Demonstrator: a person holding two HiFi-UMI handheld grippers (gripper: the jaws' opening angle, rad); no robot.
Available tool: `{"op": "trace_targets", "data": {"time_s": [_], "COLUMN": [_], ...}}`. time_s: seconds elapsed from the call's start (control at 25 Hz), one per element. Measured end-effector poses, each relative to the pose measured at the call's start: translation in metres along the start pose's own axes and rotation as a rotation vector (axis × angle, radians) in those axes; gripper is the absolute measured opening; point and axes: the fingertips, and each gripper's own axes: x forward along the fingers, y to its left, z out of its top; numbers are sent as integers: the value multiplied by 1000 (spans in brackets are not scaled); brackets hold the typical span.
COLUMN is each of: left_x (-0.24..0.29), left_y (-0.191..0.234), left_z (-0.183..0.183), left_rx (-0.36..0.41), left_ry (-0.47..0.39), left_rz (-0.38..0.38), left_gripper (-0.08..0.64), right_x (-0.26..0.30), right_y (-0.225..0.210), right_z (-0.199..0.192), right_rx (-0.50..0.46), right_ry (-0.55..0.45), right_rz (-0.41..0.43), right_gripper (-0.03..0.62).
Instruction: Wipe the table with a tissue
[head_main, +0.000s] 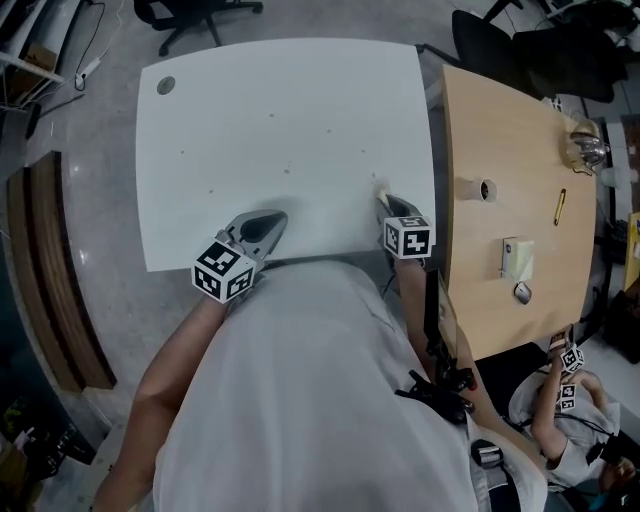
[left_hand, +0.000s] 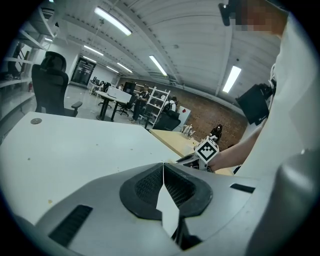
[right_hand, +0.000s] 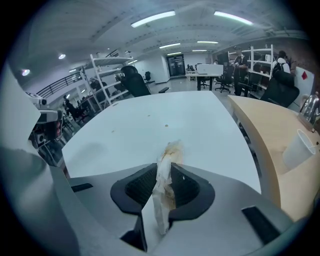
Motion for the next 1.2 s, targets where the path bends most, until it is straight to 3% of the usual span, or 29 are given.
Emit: {"op": "trace_targets", "data": {"time_s": [0.32, 0.72, 1.2], "left_x": [1, 6, 7], "left_y": [10, 12, 17], "left_z": [-1, -2, 0], "left_rx": [-26, -38, -43], "left_ry": [5, 21, 24], "left_rz": [28, 26, 43], "left_gripper": [8, 8, 8], "right_x": [11, 17, 33], "right_y": [9, 11, 5], "right_z": [-4, 1, 21], "right_rx": [-129, -231, -227], "right_ry": [71, 81, 88], "right_rz": [-42, -37, -15], "right_gripper": [89, 87, 86]}}
